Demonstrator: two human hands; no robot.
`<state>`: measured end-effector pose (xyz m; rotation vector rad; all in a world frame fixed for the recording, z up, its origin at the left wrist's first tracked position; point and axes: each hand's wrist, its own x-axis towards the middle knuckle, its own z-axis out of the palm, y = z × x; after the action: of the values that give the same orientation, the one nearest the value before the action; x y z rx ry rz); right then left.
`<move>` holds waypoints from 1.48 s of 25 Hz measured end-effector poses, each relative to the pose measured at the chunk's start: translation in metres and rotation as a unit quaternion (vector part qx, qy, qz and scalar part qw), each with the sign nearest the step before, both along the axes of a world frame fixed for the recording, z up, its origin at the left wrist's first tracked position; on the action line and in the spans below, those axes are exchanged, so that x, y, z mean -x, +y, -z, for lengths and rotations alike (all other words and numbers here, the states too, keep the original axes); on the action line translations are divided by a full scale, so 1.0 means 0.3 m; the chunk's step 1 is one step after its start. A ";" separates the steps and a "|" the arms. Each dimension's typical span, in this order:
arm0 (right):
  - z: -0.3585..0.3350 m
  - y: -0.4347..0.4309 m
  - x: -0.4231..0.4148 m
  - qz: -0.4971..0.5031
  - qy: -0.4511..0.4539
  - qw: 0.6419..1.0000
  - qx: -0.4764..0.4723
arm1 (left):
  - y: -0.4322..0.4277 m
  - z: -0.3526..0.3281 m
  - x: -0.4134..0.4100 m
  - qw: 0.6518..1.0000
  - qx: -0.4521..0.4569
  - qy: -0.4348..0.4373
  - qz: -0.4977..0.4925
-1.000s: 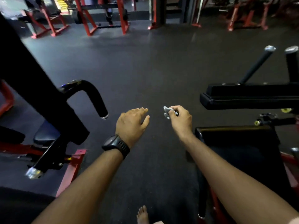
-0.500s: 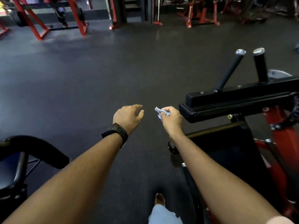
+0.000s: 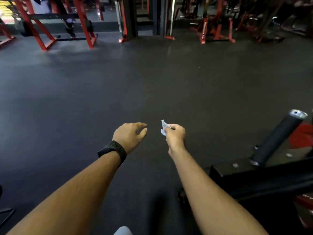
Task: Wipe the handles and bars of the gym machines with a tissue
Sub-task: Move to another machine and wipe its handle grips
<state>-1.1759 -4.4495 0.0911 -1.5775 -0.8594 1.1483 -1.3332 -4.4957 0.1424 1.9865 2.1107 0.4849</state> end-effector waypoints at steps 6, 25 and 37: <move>0.054 0.363 -0.090 0.179 0.081 0.981 0.009 | 0.583 0.050 -0.154 0.983 -0.020 -0.054 0.177; -0.193 0.420 -0.589 0.810 -0.158 0.563 -0.045 | 0.961 -0.161 -1.210 0.499 -0.054 -0.309 0.808; -0.230 0.374 -0.578 0.939 -0.233 0.253 -0.012 | 0.838 -0.123 -1.514 0.254 -0.110 -0.333 0.901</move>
<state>-1.0024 -4.3371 0.1601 -1.4544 0.9735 -1.1895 -0.8789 -4.2444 0.1795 2.0105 -1.2417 0.6590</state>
